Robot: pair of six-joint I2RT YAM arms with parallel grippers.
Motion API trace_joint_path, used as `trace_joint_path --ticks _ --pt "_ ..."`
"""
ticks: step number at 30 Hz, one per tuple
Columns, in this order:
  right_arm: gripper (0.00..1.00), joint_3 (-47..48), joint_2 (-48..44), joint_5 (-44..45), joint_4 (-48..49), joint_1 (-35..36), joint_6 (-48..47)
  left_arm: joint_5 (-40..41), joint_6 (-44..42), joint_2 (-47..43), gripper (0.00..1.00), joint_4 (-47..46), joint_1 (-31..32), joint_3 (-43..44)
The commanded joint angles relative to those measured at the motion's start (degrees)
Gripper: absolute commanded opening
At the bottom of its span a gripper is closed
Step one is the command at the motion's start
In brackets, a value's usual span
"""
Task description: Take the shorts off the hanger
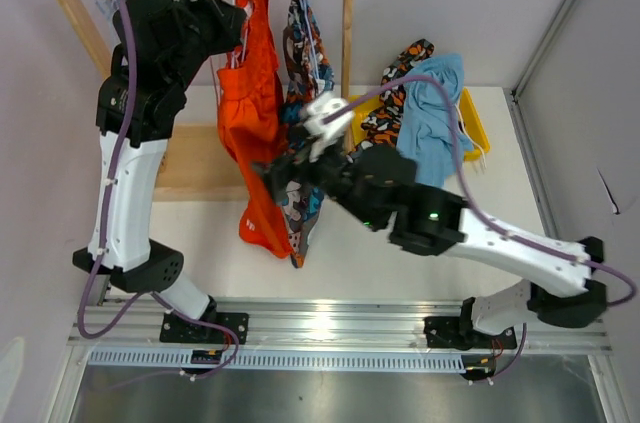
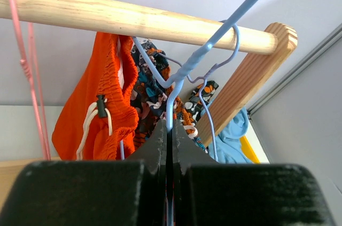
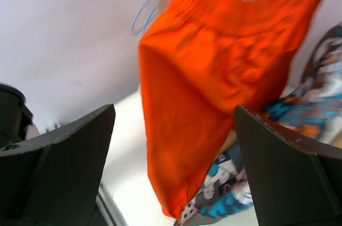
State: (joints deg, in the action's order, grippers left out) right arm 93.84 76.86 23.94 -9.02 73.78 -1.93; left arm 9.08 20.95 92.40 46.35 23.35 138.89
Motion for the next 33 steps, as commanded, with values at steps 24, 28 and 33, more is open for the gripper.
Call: trace_joint_path --ticks 24,28,33 --pt "0.0 -0.31 17.55 14.08 10.78 9.44 3.93 4.53 -2.4 -12.33 0.0 -4.86 0.55 -8.46" --pt "0.0 -10.94 12.8 21.64 11.39 20.92 9.57 9.71 -4.77 -11.19 0.0 -5.65 0.29 -7.15" --pt "0.0 -14.39 12.44 29.66 7.1 28.26 14.85 11.4 -6.1 -8.29 0.0 -4.69 -0.59 -2.75"
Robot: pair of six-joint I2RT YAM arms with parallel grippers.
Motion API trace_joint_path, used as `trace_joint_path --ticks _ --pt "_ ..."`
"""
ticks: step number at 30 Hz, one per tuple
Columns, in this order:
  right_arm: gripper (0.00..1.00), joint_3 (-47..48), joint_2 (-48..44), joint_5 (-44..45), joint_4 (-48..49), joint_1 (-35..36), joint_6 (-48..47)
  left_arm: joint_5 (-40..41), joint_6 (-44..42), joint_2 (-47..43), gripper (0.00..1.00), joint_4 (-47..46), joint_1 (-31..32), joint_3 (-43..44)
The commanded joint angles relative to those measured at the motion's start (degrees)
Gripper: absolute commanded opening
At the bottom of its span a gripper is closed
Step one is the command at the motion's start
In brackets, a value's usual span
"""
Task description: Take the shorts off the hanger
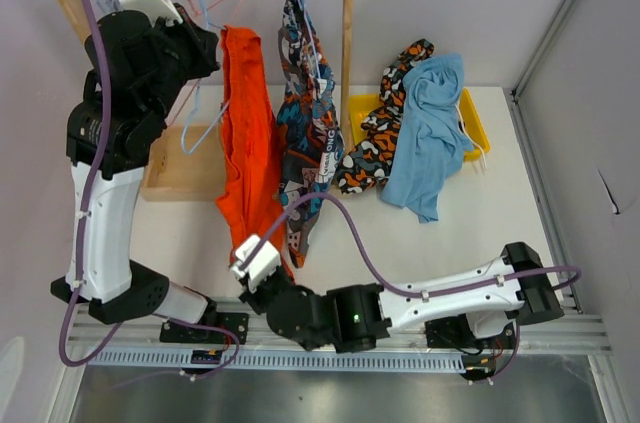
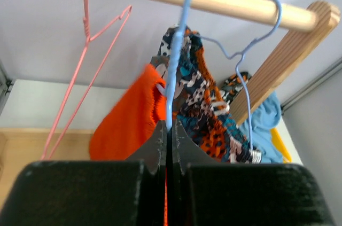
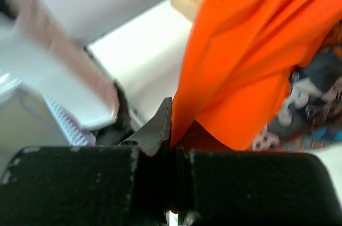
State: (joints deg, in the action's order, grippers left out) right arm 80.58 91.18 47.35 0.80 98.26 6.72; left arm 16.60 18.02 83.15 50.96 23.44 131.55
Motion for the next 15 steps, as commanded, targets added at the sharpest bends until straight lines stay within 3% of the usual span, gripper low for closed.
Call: trace_joint_path --ticks 1,4,8,11,15 --pt "0.0 -1.21 -1.97 6.61 -2.91 3.87 6.89 3.7 -3.08 1.13 0.0 -8.86 -0.68 4.42" --pt "0.0 -1.13 -2.84 6.96 -0.98 2.38 2.88 1.51 -1.33 0.0 0.0 -6.84 -0.59 3.02" --pt "0.0 0.63 -3.81 4.17 4.46 -3.76 -4.67 -3.84 2.53 -6.75 0.0 -3.25 -0.5 -6.19" --pt "0.0 3.34 -4.08 -0.58 5.18 -12.63 -6.46 -10.87 5.17 -12.98 0.0 1.76 -0.07 -11.03" --pt "0.0 9.94 -1.89 -8.23 4.13 -22.83 -10.66 -14.23 7.38 -23.61 0.0 5.11 0.29 -26.03"
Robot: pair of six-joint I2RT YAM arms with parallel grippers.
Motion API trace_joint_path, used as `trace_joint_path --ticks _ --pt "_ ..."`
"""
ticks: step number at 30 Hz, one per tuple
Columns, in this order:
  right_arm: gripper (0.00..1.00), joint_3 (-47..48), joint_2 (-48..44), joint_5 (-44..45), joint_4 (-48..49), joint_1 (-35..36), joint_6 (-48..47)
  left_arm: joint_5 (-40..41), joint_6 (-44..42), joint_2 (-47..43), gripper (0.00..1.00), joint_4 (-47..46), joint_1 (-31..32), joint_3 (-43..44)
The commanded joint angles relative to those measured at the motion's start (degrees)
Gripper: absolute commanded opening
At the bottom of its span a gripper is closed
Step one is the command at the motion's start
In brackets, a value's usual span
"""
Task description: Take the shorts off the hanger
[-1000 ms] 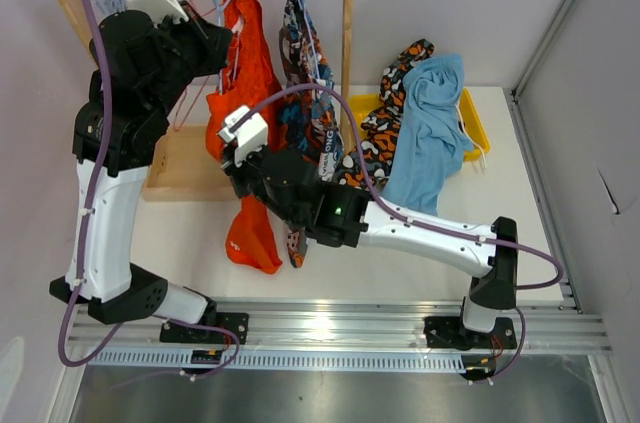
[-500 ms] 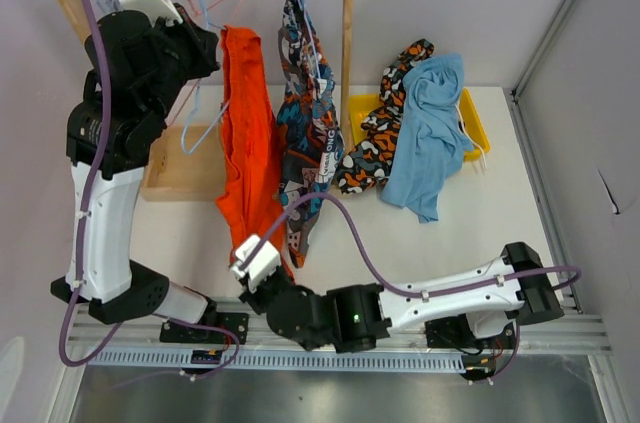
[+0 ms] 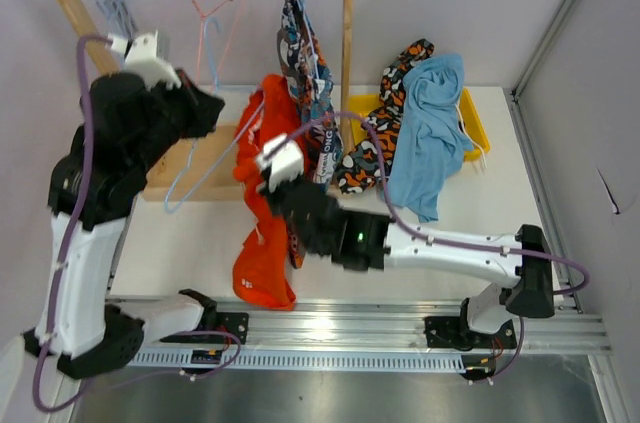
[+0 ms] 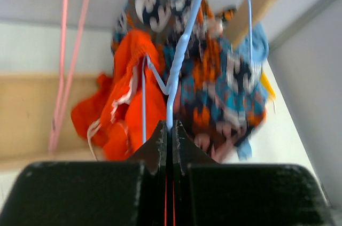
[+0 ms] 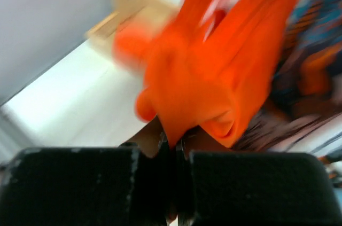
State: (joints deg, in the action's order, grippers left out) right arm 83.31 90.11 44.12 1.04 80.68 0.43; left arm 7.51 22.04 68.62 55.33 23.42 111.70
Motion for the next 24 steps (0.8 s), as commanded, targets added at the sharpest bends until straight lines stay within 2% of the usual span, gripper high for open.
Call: trace_joint_path --ticks 1,5,7,9,10,11,13,14,15,17,18,20,21,24 --pt "0.0 8.7 -0.11 -6.75 3.54 -7.97 -4.9 -4.79 3.88 -11.03 0.0 1.96 0.31 -9.8" --pt "0.0 14.6 1.83 -7.47 -0.76 -9.93 -6.14 -2.86 4.16 -15.18 0.0 5.84 0.31 -12.65" --pt "0.0 12.24 -0.44 -7.64 -2.87 -8.8 -3.52 -1.36 3.36 -14.49 0.0 6.71 0.31 -9.51" --pt "0.0 7.95 -6.15 -6.77 -1.83 -4.5 -2.1 1.54 2.22 -12.99 0.0 8.91 0.31 -6.95" --pt "0.0 2.88 -8.26 -3.81 0.43 -2.31 -1.84 2.41 1.35 -11.51 0.0 9.27 0.31 -3.63" --pt "0.0 0.39 -12.19 -2.56 0.98 3.28 -2.01 3.82 0.99 -10.88 0.0 9.18 0.31 -2.72" --pt "0.0 -6.18 -15.82 -0.8 2.38 9.55 -4.19 4.53 -0.06 -8.87 0.0 8.13 0.31 -0.79" --pt "0.0 -7.97 -17.4 1.3 2.56 12.8 -5.08 4.79 -0.42 -7.98 0.0 7.08 0.31 0.35" --pt "0.0 -9.38 -20.38 2.8 2.39 19.18 -5.78 5.32 -0.68 -6.93 0.0 6.55 0.31 1.75" --pt "0.0 -11.32 -22.77 7.1 0.73 24.93 -6.92 5.33 -1.56 -3.43 0.0 5.32 0.31 3.6" --pt "0.0 -10.98 -24.26 12.43 -0.67 30.44 -7.19 4.89 -1.74 -2.1 0.0 4.44 0.31 5.35" --pt "0.0 -9.67 -25.41 18.34 -3.58 35.74 -9.9 4.27 -2.35 0.8 0.0 3.12 0.31 7.12" --pt "0.0 -9.13 -25.68 24.72 -3.76 40.47 -11.31 3.66 -2.53 3.68 0.0 1.99 0.31 9.91" --pt "0.0 -6.24 -25.42 31.89 -4.28 46.04 -16.24 3.83 -3.67 10.36 0.0 0.84 0.31 14.94"
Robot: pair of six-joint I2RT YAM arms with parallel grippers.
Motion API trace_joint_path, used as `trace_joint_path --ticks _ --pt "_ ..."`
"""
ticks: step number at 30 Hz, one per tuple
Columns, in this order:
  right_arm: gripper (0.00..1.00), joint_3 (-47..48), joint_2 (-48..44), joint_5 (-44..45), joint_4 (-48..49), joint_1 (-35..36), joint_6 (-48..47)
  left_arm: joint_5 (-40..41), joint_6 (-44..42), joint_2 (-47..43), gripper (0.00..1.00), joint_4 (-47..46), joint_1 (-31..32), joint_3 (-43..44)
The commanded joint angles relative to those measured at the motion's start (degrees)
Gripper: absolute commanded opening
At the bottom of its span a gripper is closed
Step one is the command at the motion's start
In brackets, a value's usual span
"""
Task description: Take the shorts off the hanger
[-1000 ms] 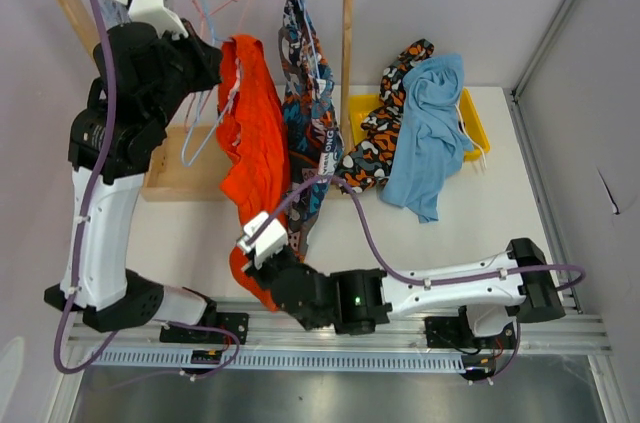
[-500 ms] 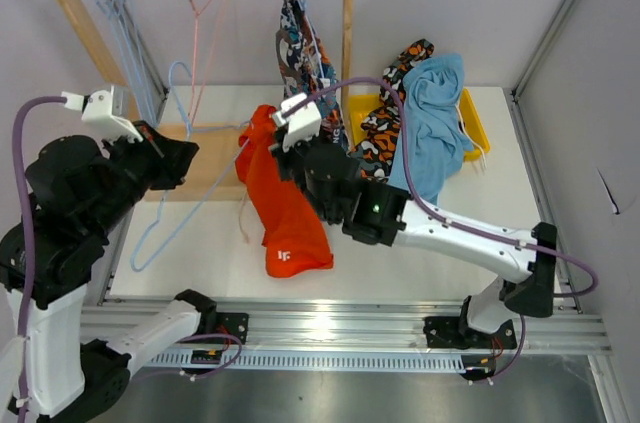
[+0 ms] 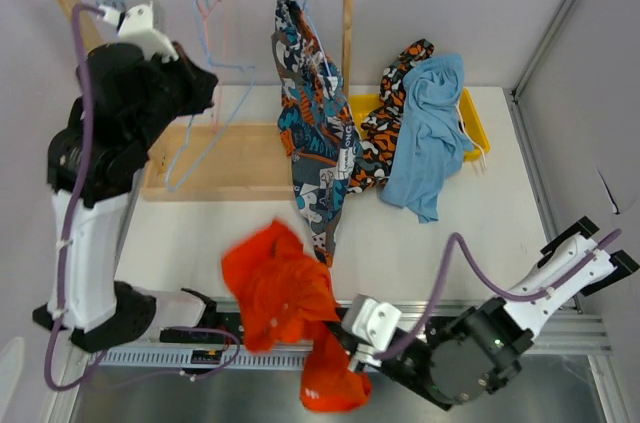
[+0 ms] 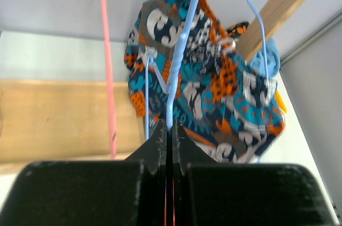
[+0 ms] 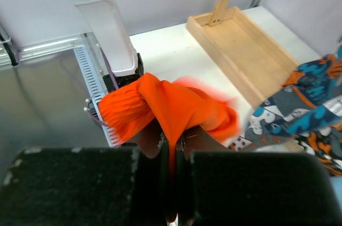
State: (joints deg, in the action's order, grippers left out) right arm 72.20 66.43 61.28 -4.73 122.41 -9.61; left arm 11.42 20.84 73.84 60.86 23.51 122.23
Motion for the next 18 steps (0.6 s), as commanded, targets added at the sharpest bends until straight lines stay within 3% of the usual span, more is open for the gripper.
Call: trace_joint_path --ticks 1,5,7,11,18 --pt "0.0 5.57 -0.88 17.45 0.26 7.11 -6.65 0.61 -3.34 6.74 0.0 -5.57 0.22 7.03" --pt "0.0 7.25 0.98 20.55 -3.43 11.26 -4.82 3.25 -5.46 13.77 0.0 -8.3 0.05 13.9" --pt "0.0 6.72 1.24 21.07 -7.54 12.5 0.53 4.13 -5.98 17.28 0.0 -9.26 -0.48 16.79" --pt "0.0 4.44 -0.07 21.43 -15.65 12.94 13.45 4.58 -7.04 19.67 0.0 -13.66 -1.79 16.37" --pt "0.0 -1.8 -6.31 20.73 -17.58 12.24 19.27 2.38 -5.99 23.01 0.0 -16.83 -5.14 19.27"
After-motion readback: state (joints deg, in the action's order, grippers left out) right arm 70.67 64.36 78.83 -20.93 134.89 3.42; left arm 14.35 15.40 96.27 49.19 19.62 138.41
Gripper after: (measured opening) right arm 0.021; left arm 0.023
